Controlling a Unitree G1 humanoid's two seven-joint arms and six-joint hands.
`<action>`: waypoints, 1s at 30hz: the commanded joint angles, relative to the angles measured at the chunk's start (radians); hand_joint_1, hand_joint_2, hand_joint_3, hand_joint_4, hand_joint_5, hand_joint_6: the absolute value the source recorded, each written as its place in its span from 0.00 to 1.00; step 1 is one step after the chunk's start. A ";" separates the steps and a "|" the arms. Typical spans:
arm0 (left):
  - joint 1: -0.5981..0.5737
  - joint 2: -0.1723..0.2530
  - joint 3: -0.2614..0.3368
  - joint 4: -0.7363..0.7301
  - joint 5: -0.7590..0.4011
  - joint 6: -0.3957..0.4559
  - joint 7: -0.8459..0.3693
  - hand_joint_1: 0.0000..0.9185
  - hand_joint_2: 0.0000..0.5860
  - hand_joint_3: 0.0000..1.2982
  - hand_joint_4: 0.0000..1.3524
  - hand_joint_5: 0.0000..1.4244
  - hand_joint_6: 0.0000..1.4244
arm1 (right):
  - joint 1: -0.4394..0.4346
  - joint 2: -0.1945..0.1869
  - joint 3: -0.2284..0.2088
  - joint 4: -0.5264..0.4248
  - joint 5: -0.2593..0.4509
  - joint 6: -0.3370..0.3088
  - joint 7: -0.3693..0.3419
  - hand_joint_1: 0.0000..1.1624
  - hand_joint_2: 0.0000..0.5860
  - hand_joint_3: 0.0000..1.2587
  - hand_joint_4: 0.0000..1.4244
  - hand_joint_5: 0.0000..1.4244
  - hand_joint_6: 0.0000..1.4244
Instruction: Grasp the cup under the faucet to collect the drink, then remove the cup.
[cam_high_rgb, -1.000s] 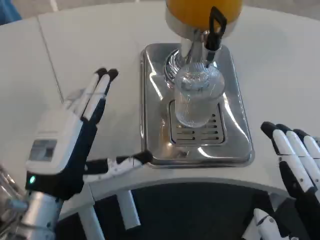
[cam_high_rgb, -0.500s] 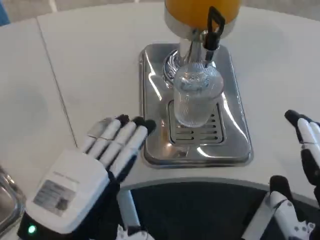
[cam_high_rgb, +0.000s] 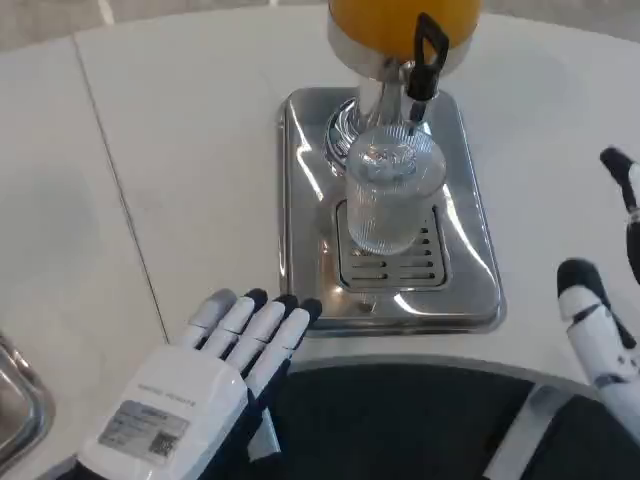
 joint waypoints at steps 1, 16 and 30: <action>0.011 -0.029 -0.012 -0.011 0.017 0.016 -0.006 0.00 0.18 0.00 0.00 0.00 0.00 | -0.069 -0.031 -0.012 0.026 0.053 0.055 0.005 0.00 0.92 0.00 0.00 0.00 0.00; -0.017 -0.103 -0.027 -0.016 -0.002 0.063 -0.038 0.00 0.23 0.00 0.00 0.00 0.00 | -0.437 -0.121 -0.006 0.195 0.135 0.197 -0.027 0.00 0.96 0.00 0.00 0.00 0.00; -0.042 -0.115 -0.039 0.009 -0.033 0.057 -0.038 0.00 0.23 0.00 0.00 0.00 0.00 | -0.559 -0.126 0.052 0.312 0.215 0.191 -0.121 0.00 0.97 0.00 0.00 0.00 0.00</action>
